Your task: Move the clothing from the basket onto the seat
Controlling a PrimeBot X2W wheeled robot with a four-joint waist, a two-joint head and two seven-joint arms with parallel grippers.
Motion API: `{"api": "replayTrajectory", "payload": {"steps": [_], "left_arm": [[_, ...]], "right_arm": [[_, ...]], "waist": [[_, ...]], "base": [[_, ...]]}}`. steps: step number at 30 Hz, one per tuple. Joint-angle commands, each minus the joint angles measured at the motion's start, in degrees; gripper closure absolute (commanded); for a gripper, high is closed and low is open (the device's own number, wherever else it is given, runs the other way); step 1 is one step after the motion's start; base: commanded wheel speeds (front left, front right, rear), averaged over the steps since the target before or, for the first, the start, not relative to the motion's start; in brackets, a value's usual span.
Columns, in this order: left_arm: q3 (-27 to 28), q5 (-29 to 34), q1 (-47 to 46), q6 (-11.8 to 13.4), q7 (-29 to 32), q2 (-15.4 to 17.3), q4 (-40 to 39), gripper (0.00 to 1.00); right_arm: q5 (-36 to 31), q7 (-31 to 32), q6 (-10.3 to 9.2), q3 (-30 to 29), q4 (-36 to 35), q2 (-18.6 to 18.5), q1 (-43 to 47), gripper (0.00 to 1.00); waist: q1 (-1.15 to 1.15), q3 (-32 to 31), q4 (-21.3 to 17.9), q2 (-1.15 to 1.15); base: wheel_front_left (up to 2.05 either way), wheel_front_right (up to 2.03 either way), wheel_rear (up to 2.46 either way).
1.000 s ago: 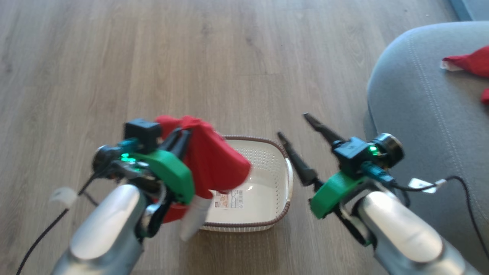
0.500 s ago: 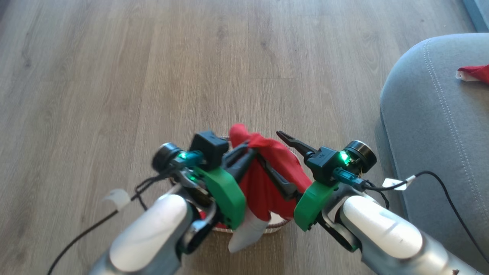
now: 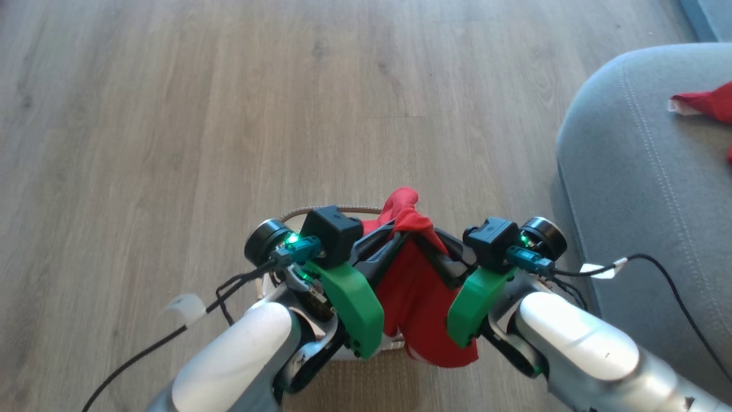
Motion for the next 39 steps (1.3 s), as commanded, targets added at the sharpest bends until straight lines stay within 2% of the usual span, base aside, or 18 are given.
{"api": "replayTrajectory", "payload": {"steps": [1, 6, 15, 23, 30, 39], "left_arm": [[2.8, -0.1, -1.6, 0.7, -1.3, 0.8, -1.3, 0.01], [3.5, -0.1, -0.9, 1.4, -3.1, 0.9, -0.2, 0.00], [1.7, 0.8, 0.9, 1.2, -7.2, -0.6, 2.9, 0.00], [0.5, 0.7, 0.9, 0.7, -8.1, -1.8, 4.7, 0.00], [-0.2, 0.5, 0.8, 0.6, -8.5, -2.5, 5.1, 0.00], [-0.9, 0.9, -0.6, 0.4, -7.7, -2.5, 4.8, 0.00]], "right_arm": [[0.4, -1.0, 0.40, -1.4, -1.7, -0.5, -2.2, 1.00], [-0.1, -1.0, 0.40, -3.7, -2.9, -2.5, -1.6, 1.00], [-2.1, -0.3, 0.40, -12.4, -8.7, -7.9, 1.1, 1.00], [-3.8, 2.9, 0.40, -18.9, -14.6, -10.0, 4.5, 1.00], [-4.9, 4.9, 0.40, -22.4, -18.0, -10.0, 7.3, 1.00], [-5.2, 5.6, 0.40, -27.7, -19.5, -8.7, 9.0, 1.00]], "waist": [[0.00, 0.2, -1.0, 0.00], [0.00, 0.7, -3.8, 0.00], [0.00, 1.1, -14.3, 0.00], [0.00, 1.1, -21.1, 0.00], [0.00, 1.6, -22.7, 0.00], [0.00, 5.6, -21.0, 0.00]], "base": [[0.00, 0.00, 0.00], [0.00, 0.00, 0.00], [0.00, 0.00, 0.00], [0.00, 0.00, 0.00], [0.00, 0.00, 0.00], [0.00, 0.00, 0.00]]}}
